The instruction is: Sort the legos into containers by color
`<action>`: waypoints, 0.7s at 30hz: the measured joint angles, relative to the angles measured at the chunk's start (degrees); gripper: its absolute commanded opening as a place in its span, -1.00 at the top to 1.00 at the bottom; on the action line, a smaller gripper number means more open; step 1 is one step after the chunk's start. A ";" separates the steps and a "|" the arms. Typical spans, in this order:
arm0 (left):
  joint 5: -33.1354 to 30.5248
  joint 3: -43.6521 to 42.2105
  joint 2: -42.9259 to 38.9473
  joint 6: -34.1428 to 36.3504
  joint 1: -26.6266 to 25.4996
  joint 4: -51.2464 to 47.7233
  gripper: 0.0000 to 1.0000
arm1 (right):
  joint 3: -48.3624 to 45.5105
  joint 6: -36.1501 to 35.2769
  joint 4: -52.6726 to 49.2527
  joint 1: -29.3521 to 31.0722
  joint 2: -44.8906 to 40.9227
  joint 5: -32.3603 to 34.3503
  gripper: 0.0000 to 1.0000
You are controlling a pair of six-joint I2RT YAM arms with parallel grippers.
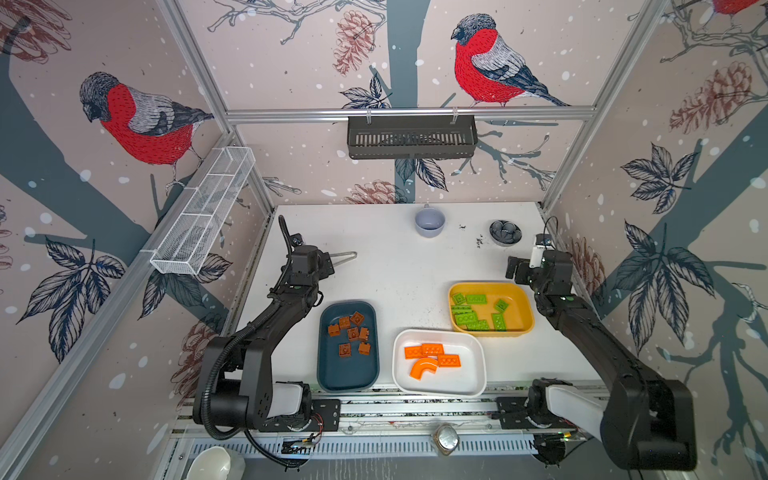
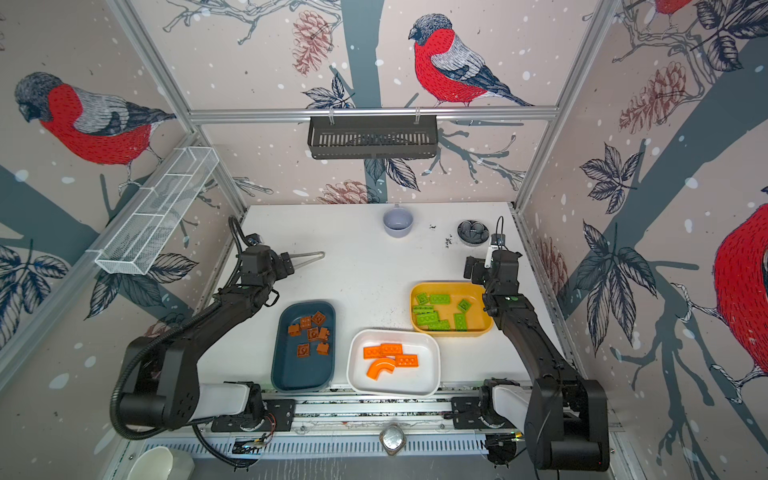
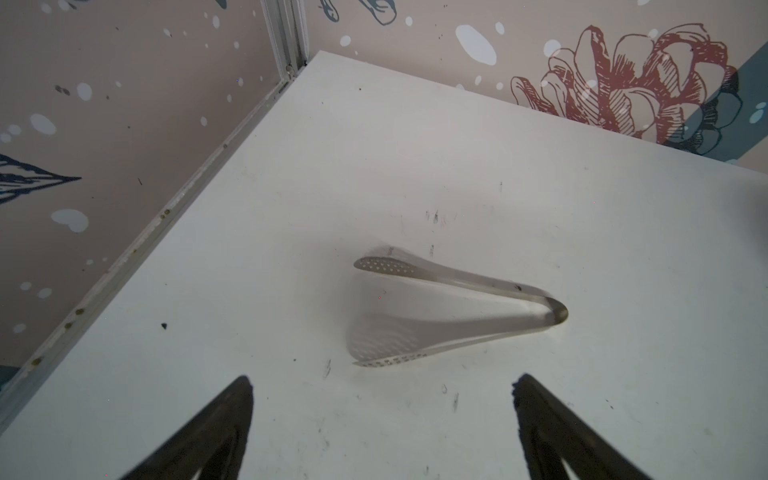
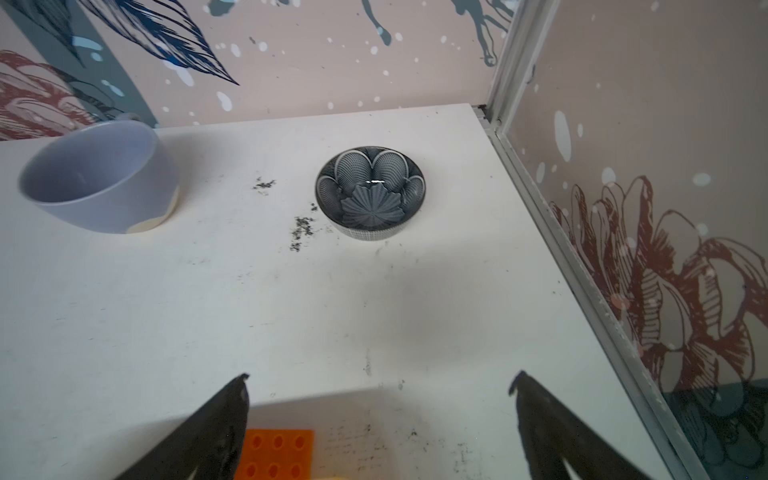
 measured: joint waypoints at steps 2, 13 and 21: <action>-0.70 -1.79 1.64 2.16 0.90 4.44 -0.94 | -3.06 0.76 4.55 -1.20 1.57 2.99 -0.98; 4.98 -11.08 5.86 9.73 5.25 24.87 -0.94 | -11.08 0.94 29.14 -1.84 12.57 10.29 -0.98; 9.75 -13.55 7.87 11.15 5.49 33.94 -0.94 | -13.70 -0.57 37.13 -1.68 13.84 10.43 -0.99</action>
